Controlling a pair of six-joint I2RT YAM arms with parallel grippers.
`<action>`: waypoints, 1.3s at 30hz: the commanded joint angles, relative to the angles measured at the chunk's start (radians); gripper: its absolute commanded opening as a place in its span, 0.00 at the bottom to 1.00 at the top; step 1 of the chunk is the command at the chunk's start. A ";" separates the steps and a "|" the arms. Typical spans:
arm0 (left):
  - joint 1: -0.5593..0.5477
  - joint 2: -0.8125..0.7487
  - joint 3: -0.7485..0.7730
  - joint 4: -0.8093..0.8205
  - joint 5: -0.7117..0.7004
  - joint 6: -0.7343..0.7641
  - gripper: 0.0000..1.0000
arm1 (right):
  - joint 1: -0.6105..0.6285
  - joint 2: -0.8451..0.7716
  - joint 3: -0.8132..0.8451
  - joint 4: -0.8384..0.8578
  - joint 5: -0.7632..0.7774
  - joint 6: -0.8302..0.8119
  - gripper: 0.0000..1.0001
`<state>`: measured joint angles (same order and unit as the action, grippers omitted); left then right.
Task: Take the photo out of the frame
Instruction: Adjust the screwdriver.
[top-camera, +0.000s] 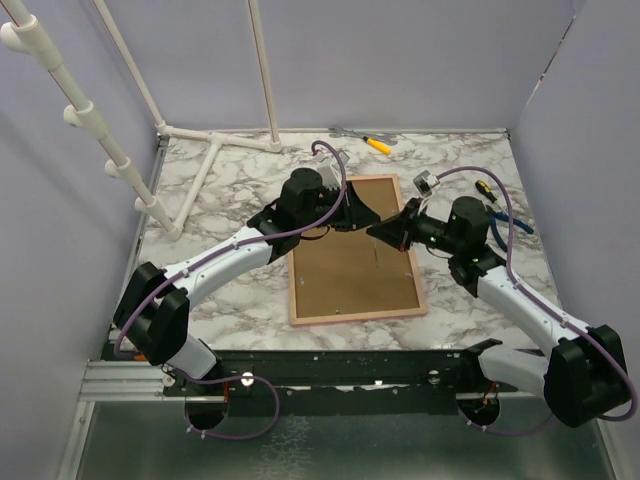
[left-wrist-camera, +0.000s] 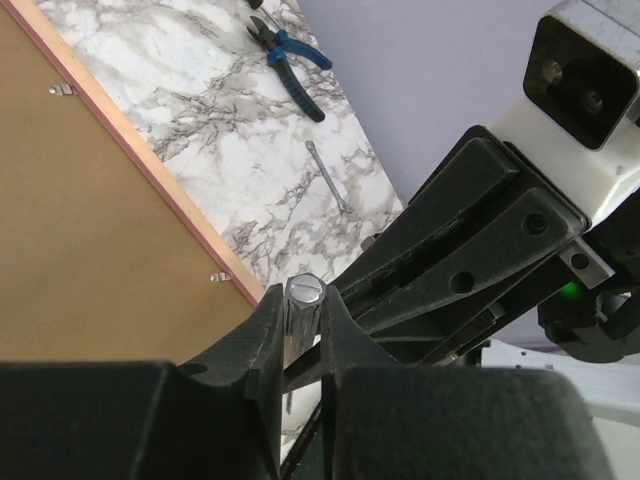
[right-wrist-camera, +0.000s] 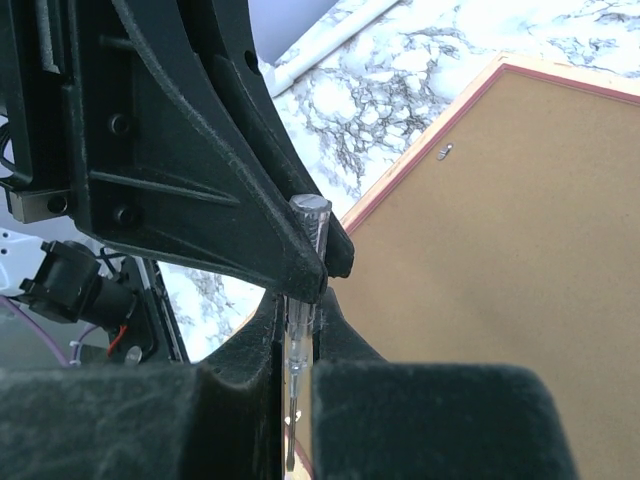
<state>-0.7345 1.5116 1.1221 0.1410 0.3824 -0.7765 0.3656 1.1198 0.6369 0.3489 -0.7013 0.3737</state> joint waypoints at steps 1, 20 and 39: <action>-0.006 0.012 0.033 0.026 0.016 0.022 0.00 | 0.012 0.003 0.030 -0.004 -0.027 -0.013 0.03; 0.068 -0.172 -0.199 0.219 -0.167 -0.146 0.00 | 0.012 -0.161 -0.160 0.115 0.130 0.089 0.70; 0.065 -0.250 -0.384 0.660 -0.285 -0.464 0.00 | 0.012 -0.100 -0.243 0.620 0.153 0.621 0.63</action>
<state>-0.6632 1.3079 0.7551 0.6830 0.1520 -1.2079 0.3740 1.0019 0.4129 0.8474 -0.5663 0.8398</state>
